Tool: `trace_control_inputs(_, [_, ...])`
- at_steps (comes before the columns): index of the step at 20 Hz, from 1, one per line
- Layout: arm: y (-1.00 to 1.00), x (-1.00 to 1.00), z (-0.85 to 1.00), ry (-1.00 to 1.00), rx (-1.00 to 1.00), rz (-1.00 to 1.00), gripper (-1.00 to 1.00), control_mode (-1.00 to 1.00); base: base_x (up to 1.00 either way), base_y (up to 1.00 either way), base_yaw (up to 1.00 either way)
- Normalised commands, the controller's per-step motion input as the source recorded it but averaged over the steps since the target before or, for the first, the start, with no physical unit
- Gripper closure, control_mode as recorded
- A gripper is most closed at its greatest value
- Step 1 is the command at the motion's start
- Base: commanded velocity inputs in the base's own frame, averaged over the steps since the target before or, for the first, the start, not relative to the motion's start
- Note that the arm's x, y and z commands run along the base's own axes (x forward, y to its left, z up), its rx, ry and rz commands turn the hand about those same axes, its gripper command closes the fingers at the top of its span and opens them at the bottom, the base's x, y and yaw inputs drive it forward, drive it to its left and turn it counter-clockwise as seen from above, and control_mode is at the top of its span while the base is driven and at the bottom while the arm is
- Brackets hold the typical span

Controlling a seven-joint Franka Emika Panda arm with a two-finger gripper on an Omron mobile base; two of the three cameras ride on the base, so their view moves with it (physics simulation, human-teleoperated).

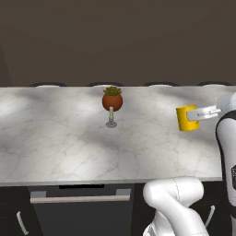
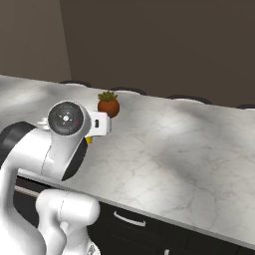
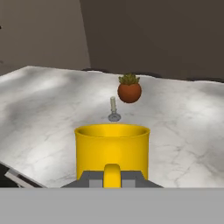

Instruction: Open the cabinet directly in front. Then move the wine and the mug to the dining counter with the candle on it.

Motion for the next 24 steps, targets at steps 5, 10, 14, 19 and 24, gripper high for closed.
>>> trace_control_inputs(5, [0.06, 0.88, -0.35, -0.01, -0.01, 0.06, 1.00, -1.00, 0.00, 0.00, 0.00])
trace_control_inputs(10, [0.07, 0.88, -0.47, -0.03, 0.00, 0.08, 1.00, -1.00, 0.00, 0.00, 0.00])
trace_control_inputs(14, [0.13, 0.84, -0.58, -0.04, 0.00, 0.12, 1.00, -1.00, 0.00, 0.00, 0.00])
trace_control_inputs(19, [0.06, 0.40, -0.66, -0.17, 0.02, 0.14, 1.00, -1.00, 0.00, 0.00, 0.00])
trace_control_inputs(24, [0.00, 0.06, -0.40, -0.28, 0.09, 0.08, 1.00, -1.00, 0.00, 0.00, 0.00])
